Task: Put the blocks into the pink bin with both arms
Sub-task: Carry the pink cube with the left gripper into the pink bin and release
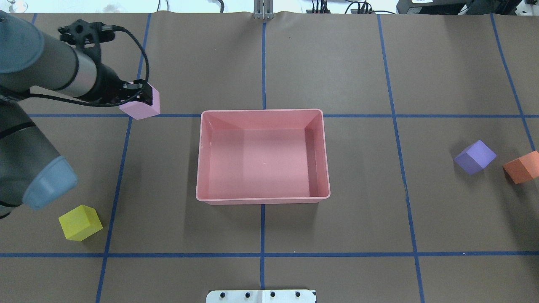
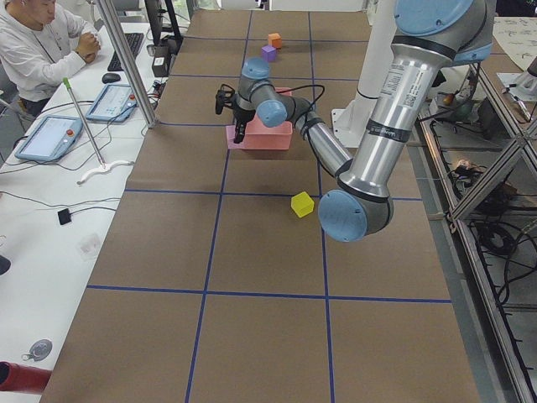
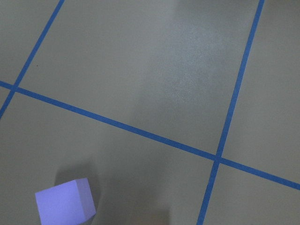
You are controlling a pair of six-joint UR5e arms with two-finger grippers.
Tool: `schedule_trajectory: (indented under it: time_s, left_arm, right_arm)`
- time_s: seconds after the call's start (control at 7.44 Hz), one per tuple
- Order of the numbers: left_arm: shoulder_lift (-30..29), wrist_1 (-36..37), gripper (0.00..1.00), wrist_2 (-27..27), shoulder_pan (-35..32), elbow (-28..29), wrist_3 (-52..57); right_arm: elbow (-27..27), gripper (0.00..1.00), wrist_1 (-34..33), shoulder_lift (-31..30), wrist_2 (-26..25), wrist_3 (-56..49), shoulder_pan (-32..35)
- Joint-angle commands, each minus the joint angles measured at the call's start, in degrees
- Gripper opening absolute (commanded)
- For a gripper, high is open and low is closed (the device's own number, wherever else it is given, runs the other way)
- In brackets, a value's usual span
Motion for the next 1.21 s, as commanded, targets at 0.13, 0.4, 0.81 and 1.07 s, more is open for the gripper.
schedule_trajectory:
  time_s: [0.13, 0.4, 0.81, 1.07]
  left_arm:
    - [-14.6, 9.9, 0.2, 9.6, 14.0, 3.7, -8.4]
    - [-17.0, 9.8, 0.99, 11.6, 17.0, 6.0, -11.0]
    - [-13.4, 22.1, 1.0, 10.0, 12.2, -5.2, 3.7]
    - [-5.0, 24.6, 1.0, 2.6, 1.3, -9.2, 21.5]
  right_arm:
    - [0.4, 1.0, 0.1, 0.6, -0.2, 4.1, -1.9]
    - [0.9, 1.0, 1.4, 1.0, -0.2, 7.5, -3.5]
    - [0.9, 1.0, 7.5, 0.7, -1.1, 14.4, -8.2]
    - [0.8, 1.0, 12.9, -0.9, -2.2, 13.7, -11.5]
